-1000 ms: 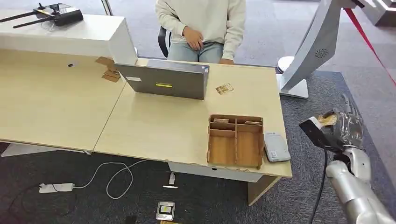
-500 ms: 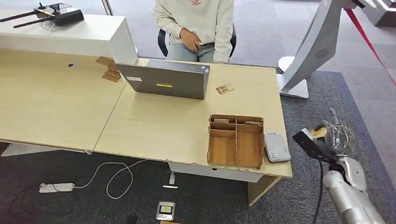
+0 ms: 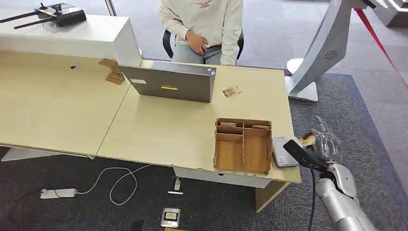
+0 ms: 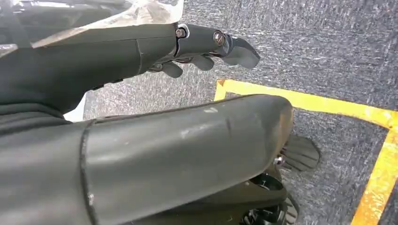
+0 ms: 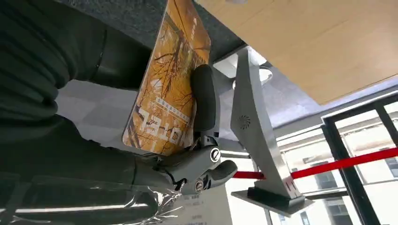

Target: Pass the card to the sensor for recognition and then transmit it.

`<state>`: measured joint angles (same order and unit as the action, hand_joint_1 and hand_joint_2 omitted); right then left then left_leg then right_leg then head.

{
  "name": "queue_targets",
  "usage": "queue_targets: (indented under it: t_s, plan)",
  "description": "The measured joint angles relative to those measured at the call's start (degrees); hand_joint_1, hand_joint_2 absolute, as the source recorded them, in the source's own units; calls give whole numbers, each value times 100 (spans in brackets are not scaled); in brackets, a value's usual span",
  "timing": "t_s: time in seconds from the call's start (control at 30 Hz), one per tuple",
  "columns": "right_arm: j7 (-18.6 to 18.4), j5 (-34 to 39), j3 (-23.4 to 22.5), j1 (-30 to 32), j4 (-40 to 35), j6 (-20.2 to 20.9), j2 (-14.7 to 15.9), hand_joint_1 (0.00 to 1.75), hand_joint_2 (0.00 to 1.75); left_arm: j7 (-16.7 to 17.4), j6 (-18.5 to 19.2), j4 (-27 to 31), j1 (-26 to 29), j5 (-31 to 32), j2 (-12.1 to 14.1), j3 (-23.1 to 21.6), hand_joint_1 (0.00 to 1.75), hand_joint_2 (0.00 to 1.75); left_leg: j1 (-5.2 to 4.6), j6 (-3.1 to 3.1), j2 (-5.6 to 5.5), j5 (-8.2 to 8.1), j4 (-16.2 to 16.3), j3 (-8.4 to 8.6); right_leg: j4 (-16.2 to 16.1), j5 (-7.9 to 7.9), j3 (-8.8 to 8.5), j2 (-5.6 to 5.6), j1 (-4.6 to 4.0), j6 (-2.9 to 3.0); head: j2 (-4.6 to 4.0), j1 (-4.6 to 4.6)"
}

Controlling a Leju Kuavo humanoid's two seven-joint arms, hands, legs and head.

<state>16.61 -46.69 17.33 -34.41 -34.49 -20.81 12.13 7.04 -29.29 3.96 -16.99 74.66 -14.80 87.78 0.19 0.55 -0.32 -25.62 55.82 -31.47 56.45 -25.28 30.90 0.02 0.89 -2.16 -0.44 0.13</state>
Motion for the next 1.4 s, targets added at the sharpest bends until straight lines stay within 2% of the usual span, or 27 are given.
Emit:
queue_targets:
  t_s: [0.5, 1.4]
  plan:
    - [-76, -166, 127, 54, -135, 264, -212, 175, 175, 31, 0, 0, -4, -26, 0, 0, 0, 0, 0, 0, 0, 0, 0, 0, -1, 0, 2, 0, 1, 0, 0, 0]
    - [-105, -100, 181, 146, 321, 90, 26, 175, 175, 116, -13, 0, -2, -201, -28, 0, 0, 0, 0, 0, 2, 0, 0, 1, -2, -1, 2, 0, 1, -1, 0, 0]
